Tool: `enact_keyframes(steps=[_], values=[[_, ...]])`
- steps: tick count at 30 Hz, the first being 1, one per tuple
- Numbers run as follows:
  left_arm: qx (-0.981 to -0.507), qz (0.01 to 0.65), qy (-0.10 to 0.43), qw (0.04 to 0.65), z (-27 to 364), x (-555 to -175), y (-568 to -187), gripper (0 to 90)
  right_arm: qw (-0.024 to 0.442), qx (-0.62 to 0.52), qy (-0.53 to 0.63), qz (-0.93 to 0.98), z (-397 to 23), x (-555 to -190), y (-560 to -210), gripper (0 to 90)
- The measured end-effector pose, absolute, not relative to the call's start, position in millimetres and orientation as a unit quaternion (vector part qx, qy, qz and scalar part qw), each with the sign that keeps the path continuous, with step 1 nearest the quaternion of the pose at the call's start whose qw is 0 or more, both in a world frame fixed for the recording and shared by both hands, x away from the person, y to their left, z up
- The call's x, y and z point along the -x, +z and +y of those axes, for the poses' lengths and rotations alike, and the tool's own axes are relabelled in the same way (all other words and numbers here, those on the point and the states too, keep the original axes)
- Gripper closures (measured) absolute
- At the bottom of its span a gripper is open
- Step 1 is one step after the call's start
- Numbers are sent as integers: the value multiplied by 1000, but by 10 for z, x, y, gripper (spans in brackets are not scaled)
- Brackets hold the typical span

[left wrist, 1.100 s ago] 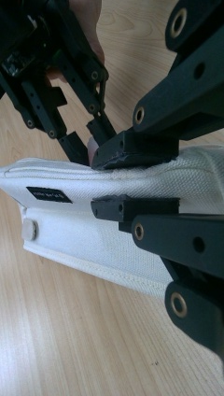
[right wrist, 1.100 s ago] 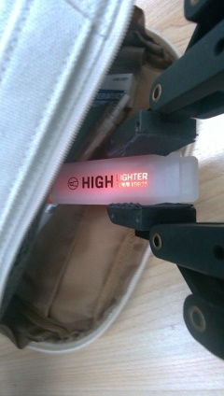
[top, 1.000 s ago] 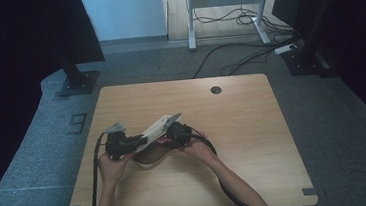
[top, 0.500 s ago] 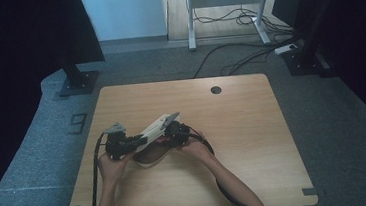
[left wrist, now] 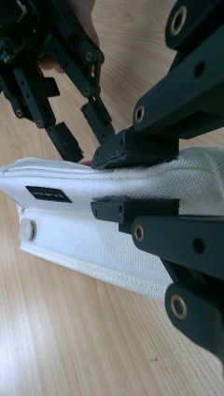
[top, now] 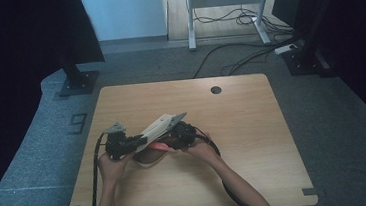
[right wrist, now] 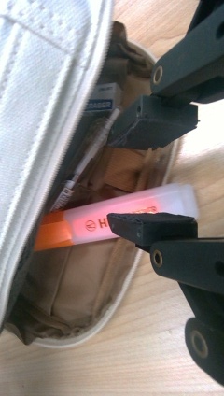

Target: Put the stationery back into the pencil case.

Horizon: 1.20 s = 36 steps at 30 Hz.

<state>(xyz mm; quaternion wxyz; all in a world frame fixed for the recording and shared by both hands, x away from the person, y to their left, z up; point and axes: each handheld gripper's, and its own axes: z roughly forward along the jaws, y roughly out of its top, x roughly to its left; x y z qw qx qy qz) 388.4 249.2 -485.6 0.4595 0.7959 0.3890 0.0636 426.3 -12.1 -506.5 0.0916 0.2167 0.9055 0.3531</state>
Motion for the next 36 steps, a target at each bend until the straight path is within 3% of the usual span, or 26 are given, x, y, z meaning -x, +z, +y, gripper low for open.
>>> enact_keyframes(steps=[11,25,32,36], values=[[-795,390,63,460,2495,-3885,-4860,747,81,-226,358,902,-330,-4126,-5073,563],[-796,389,62,459,2496,-3885,-4863,746,63,-240,333,910,-358,-4030,-5323,595],[-796,389,61,459,2493,-3884,-4863,746,77,-240,326,911,-299,-4071,-5328,702],[-797,388,61,459,2492,-3883,-4863,746,90,-244,321,911,-265,-4106,-5321,719]])
